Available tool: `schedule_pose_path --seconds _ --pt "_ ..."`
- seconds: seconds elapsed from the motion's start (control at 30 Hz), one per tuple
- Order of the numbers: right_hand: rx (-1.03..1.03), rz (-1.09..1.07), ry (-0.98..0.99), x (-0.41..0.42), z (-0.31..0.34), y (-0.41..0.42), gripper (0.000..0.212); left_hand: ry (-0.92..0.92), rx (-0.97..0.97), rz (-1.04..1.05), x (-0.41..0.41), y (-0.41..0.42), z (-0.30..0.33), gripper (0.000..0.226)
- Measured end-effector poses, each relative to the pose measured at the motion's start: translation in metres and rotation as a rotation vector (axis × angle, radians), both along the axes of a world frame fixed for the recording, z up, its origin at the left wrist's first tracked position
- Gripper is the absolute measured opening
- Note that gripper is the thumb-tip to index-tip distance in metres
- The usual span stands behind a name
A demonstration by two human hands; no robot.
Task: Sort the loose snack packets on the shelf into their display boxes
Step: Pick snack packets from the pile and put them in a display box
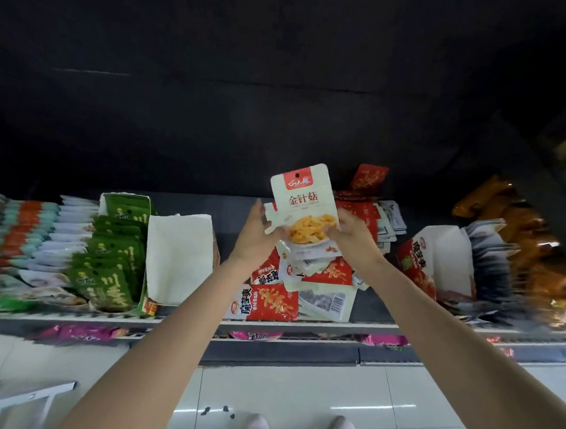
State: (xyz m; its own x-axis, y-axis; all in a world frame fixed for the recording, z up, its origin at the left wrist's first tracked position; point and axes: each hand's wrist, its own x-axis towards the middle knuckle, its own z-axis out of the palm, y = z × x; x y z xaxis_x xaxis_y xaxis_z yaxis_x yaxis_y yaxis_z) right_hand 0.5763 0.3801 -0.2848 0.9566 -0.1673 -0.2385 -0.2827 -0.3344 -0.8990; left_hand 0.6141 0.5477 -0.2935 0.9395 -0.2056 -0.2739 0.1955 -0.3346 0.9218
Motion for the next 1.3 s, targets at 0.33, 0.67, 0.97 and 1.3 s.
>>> schedule_pose_path --seconds 0.33,0.67,0.97,1.3 --pt "-0.107 0.208 -0.033 0.011 0.018 0.105 0.030 -0.338 0.048 0.117 -0.006 0.111 0.036 0.030" --pt "-0.268 0.333 -0.039 0.017 -0.007 0.182 0.027 -0.350 0.178 0.209 -0.019 0.186 0.021 0.054" --pt "-0.420 0.482 -0.029 0.009 -0.026 0.191 0.016 -0.380 0.770 -0.322 -0.032 0.200 0.012 0.019" --pt "-0.285 0.692 0.138 0.008 -0.006 0.183 0.025 -0.209 0.788 -0.422 -0.039 0.189 0.015 0.020"
